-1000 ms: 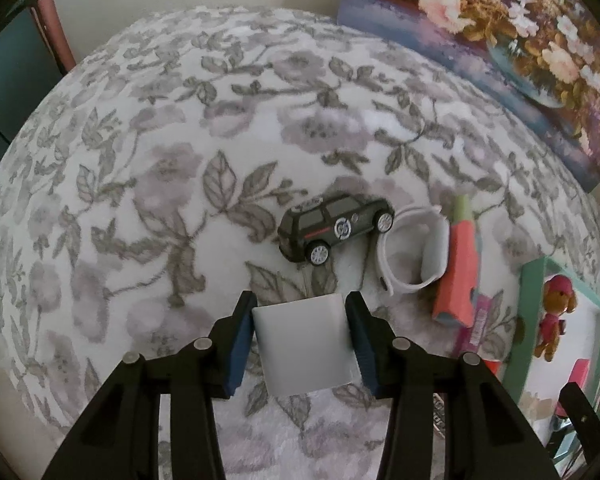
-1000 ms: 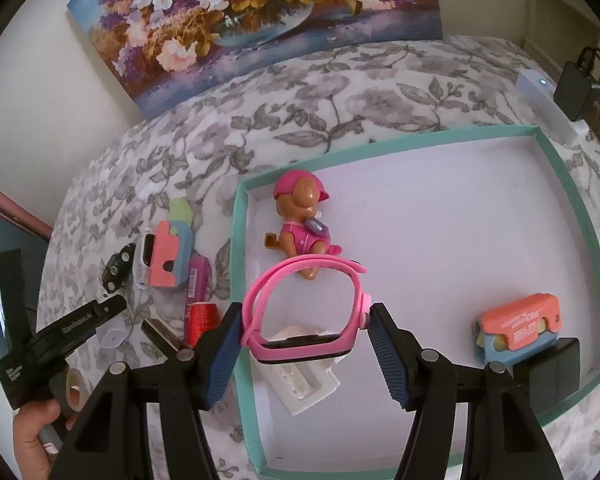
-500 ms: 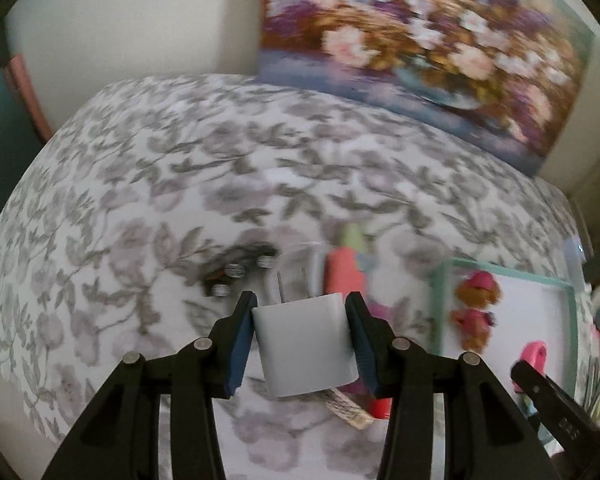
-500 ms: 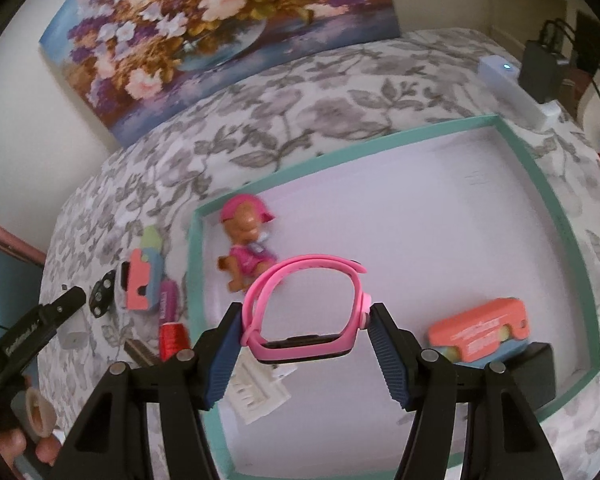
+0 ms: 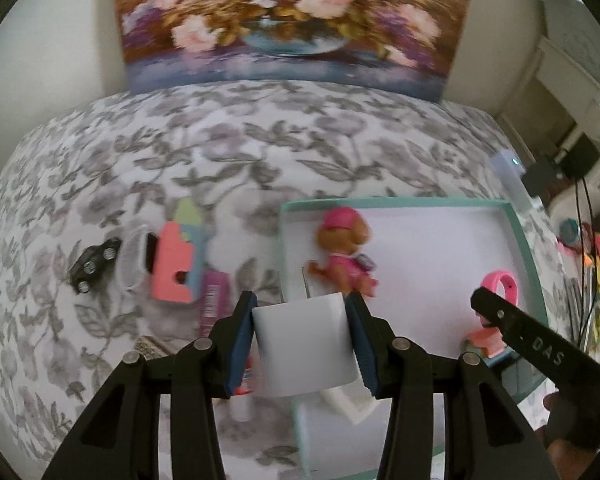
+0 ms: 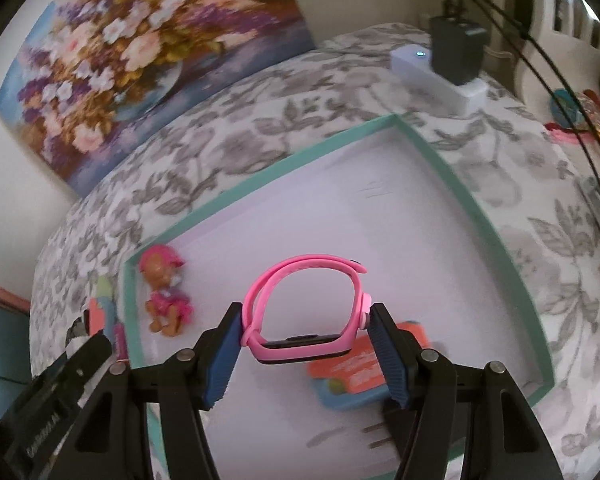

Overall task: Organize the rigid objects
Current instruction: 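Carry the charger cube and pink band over the teal-rimmed tray, then open left tool to drop charger while right tool releases pink band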

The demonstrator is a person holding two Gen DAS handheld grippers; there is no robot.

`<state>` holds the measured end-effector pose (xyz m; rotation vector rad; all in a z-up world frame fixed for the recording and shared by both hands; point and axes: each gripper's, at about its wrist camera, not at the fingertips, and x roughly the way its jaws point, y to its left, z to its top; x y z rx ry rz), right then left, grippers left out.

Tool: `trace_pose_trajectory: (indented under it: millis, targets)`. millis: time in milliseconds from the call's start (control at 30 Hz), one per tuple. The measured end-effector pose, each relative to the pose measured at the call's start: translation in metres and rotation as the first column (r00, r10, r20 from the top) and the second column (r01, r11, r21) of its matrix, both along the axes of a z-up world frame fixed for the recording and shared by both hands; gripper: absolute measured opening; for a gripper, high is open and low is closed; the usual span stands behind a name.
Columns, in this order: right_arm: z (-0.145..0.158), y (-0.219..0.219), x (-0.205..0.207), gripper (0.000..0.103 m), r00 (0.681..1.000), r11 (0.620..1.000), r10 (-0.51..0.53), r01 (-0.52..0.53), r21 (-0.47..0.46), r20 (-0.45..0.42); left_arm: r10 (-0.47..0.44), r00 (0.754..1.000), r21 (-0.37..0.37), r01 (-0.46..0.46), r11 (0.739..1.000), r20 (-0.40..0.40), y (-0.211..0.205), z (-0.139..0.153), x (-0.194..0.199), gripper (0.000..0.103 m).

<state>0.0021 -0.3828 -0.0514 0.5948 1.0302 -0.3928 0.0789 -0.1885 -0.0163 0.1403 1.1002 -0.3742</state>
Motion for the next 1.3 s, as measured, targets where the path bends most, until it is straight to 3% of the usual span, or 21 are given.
trace_pose_trajectory:
  millis: [300, 533, 1033, 1300]
  targets:
    - [-0.005, -0.024, -0.011, 0.065, 0.998, 0.998, -0.066, 0.066, -0.015, -0.008, -0.112, 0.993, 0.057, 0.110, 0.992, 0.023, -0.040, -0.011, -0.015, 0.047]
    - [-0.007, -0.020, -0.009, 0.065, 0.999, 0.999, -0.043, 0.043, -0.023, -0.020, -0.155, 0.987, 0.095, 0.152, 0.984, 0.033, -0.052, -0.019, -0.025, 0.047]
    - [-0.008, -0.016, -0.005, 0.066, 0.999, 0.999, -0.014, 0.013, -0.038, -0.032, -0.182, 0.982, 0.101, 0.175, 0.979, 0.060, -0.054, -0.019, -0.027, 0.049]
    - [-0.008, -0.014, -0.003, 0.068, 0.999, 0.999, -0.009, 0.007, -0.043, -0.036, -0.147, 0.988, 0.096, 0.143, 0.985, 0.041, -0.047, -0.020, -0.021, 0.049]
